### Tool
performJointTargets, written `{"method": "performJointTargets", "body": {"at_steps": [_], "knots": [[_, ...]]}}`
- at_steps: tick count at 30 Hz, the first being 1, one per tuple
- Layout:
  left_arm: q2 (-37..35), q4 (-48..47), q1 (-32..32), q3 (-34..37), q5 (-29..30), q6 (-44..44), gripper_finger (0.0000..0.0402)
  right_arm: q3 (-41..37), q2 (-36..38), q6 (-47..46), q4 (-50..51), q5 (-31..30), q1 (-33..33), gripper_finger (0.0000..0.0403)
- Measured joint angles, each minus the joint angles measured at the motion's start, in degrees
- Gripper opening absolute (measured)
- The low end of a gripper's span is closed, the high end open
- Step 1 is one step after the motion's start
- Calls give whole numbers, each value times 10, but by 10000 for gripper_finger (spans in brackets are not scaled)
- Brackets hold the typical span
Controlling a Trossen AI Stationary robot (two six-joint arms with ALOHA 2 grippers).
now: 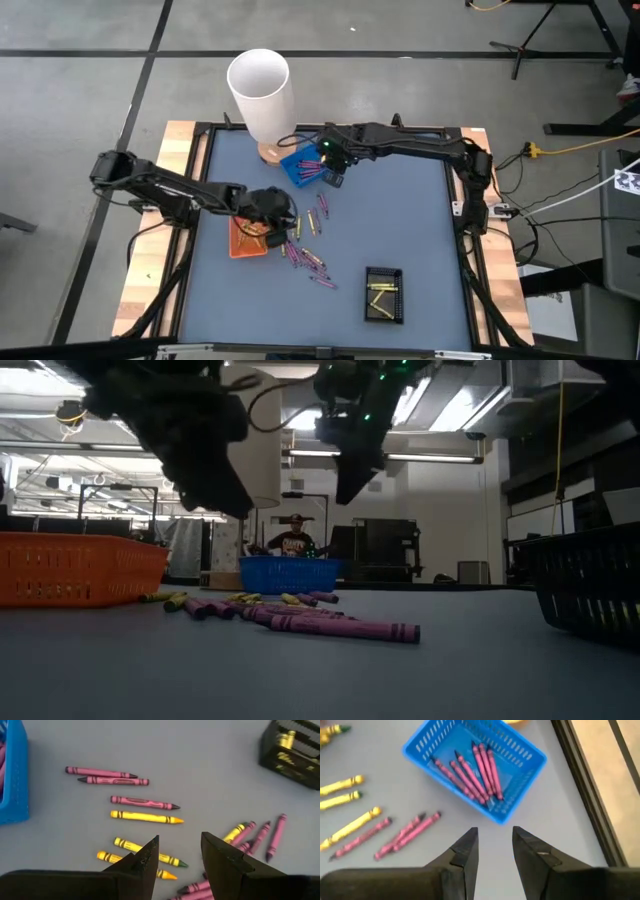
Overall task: Sort crayons
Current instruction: Put the yellow crayon into the orange bin
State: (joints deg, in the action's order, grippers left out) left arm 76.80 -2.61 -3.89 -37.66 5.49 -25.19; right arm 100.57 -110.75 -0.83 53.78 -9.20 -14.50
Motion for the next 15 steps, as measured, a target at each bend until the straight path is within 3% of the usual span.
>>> {"method": "performJointTargets", "body": {"at_steps": [15], "knots": [[134,-58,44,-54,0,-63,130,0,85,-2,152,-49,76,117]]}}
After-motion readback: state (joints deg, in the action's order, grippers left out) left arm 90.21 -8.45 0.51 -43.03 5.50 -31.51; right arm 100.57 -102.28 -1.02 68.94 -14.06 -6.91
